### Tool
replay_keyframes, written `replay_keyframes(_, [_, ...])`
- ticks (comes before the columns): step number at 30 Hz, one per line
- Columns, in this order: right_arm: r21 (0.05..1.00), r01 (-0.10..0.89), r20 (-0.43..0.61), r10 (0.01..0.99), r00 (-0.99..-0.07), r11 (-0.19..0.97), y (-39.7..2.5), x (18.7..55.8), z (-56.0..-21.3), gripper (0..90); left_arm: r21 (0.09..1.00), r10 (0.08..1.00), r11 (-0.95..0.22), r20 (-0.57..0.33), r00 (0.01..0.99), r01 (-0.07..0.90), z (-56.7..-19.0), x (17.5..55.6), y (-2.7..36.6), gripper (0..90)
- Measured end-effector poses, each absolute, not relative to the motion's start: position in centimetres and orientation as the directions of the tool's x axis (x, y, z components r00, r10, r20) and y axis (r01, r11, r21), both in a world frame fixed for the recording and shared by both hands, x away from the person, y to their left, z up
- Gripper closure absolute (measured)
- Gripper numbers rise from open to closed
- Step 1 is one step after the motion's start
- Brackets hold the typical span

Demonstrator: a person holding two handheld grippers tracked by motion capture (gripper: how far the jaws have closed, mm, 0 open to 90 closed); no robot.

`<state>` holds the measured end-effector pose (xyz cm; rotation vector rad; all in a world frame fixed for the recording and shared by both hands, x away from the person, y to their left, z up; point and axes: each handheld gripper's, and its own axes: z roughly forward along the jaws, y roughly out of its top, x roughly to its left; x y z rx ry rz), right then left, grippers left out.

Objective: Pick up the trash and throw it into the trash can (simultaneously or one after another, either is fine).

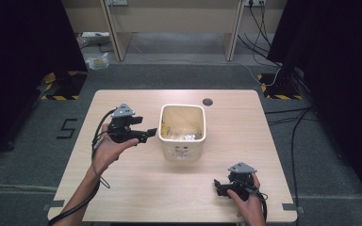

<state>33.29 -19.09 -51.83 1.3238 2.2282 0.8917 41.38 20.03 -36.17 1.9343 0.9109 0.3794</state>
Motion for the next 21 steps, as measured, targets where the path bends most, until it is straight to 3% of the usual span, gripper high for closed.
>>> replay_keyframes(21, [0.697,0.627,-0.016,0.882,-0.471,0.347,-19.1,33.3,-51.8,0.8,0.860,0.738,-0.221,-0.161,0.656,0.460,-39.5,40.2,23.0,22.1])
